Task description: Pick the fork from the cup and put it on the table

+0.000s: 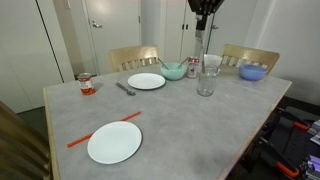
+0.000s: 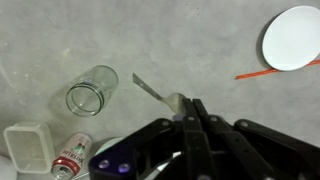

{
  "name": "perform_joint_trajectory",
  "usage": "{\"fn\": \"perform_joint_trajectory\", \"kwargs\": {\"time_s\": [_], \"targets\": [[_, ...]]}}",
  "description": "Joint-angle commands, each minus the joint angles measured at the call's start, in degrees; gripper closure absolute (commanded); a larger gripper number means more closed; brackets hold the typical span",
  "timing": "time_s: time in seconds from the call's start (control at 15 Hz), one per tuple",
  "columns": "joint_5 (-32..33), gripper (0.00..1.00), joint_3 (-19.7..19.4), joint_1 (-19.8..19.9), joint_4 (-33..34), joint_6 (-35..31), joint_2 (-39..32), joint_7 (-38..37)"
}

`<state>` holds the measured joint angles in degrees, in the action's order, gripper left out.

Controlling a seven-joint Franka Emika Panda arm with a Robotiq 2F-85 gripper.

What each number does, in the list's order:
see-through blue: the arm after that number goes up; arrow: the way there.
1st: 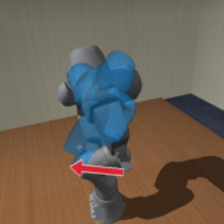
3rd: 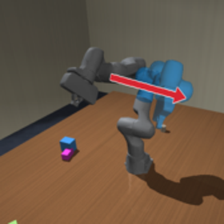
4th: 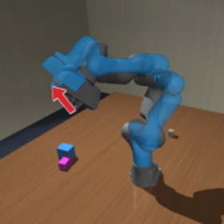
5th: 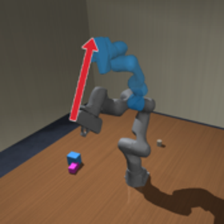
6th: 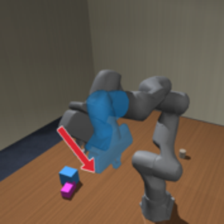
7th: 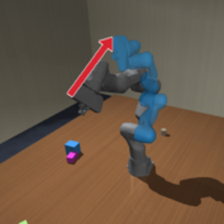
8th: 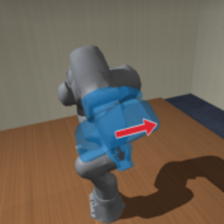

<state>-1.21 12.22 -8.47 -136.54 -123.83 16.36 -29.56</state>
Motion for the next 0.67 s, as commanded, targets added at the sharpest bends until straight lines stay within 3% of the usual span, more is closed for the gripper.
{"fn": "perform_joint_trajectory", "kwargs": {"time_s": [0.0,0.07,0.6], "targets": [[-3.98,0.99,0.69,-1.33,0.44,-3.80,-3.47,3.98],[-2.19,0.99,0.99,-0.38,0.04,-1.23,-0.89,1.34],[-2.47,0.99,1.69,-0.57,0.60,-2.33,-3.07,-0.21]]}}
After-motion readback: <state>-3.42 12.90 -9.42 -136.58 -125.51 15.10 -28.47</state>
